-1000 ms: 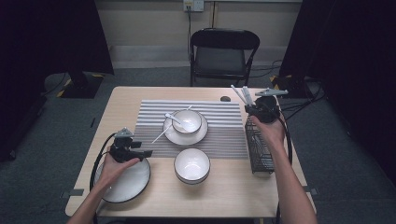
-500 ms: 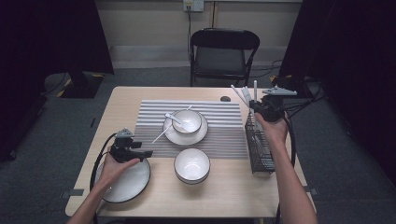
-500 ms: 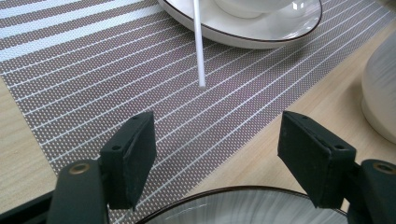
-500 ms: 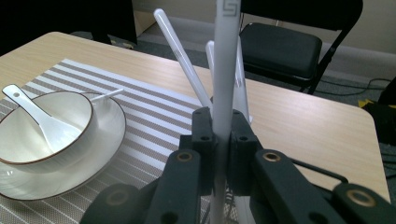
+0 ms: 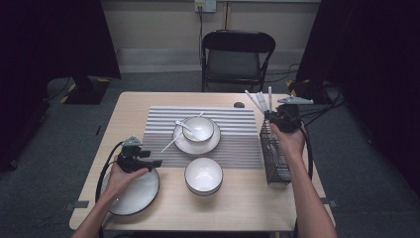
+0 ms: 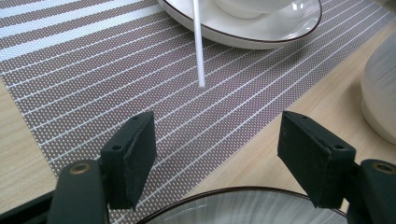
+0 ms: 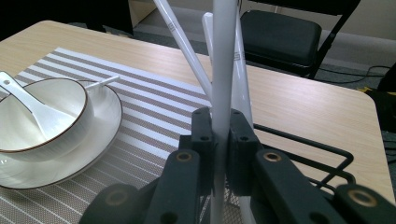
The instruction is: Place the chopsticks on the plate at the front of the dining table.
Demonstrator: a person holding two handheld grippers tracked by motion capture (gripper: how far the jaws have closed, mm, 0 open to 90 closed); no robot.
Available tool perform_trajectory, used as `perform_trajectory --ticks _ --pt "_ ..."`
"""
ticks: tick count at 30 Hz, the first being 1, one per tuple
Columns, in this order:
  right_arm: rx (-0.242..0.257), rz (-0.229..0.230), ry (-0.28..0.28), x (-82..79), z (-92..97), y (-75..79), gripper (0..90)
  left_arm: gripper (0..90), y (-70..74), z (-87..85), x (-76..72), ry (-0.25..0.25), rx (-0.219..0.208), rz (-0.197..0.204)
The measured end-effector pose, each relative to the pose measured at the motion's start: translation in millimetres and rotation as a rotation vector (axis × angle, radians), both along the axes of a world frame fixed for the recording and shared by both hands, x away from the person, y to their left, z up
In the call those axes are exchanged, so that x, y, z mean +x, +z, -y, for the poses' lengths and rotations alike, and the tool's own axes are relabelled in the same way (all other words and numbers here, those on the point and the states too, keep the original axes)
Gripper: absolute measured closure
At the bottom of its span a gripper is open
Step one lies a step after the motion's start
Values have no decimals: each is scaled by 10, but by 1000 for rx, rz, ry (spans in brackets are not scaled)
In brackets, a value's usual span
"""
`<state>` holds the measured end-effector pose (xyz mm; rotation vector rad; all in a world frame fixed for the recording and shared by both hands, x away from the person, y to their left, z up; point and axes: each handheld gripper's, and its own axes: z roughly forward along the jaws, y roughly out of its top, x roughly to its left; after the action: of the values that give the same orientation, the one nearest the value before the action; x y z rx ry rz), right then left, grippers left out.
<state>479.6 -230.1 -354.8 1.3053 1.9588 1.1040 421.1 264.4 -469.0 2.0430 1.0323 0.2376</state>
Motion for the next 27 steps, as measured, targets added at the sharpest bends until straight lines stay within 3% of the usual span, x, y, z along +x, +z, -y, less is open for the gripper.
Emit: perform_trajectory --ticks 8,18,27 --pt "5 28 -6 -13 20 45 849 281 -10 9 4 -4 -2 -5" --pt "67 56 -17 -38 62 163 850 279 -12 14 4 -4 -3 -6" --pt "71 78 -20 -49 66 214 850 278 -12 14 3 -4 1 -2"
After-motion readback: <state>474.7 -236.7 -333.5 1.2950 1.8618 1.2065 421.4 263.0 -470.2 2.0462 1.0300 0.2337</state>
